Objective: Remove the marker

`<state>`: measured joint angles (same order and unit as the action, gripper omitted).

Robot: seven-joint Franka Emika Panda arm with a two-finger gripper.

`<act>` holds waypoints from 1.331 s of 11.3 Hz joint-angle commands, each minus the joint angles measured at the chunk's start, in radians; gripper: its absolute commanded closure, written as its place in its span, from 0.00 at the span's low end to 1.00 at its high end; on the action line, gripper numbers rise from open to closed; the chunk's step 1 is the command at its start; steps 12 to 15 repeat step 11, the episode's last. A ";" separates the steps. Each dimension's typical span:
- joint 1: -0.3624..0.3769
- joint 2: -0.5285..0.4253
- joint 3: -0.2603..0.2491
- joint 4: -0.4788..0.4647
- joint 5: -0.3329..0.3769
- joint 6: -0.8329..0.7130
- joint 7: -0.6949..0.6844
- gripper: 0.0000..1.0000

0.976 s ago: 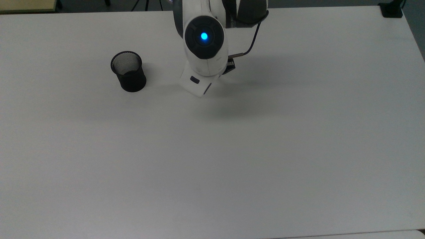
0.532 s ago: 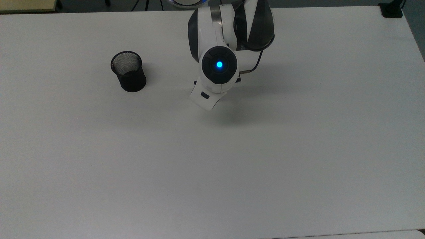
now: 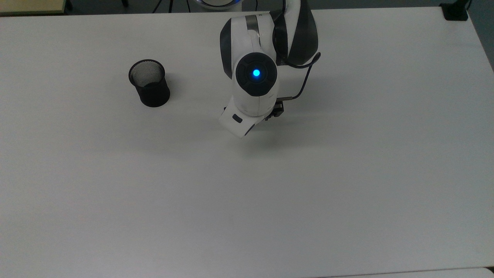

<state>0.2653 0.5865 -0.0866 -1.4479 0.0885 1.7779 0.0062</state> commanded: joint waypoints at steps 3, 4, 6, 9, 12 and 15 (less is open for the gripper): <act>-0.044 -0.287 0.016 -0.035 -0.128 -0.093 0.035 0.00; -0.085 -0.353 0.018 -0.064 -0.145 -0.138 0.028 0.00; -0.151 -0.465 0.016 -0.124 -0.160 -0.147 0.023 0.00; -0.185 -0.553 0.018 -0.215 -0.203 -0.146 0.026 0.00; -0.192 -0.551 0.018 -0.210 -0.199 -0.147 0.026 0.00; -0.192 -0.551 0.018 -0.210 -0.199 -0.147 0.026 0.00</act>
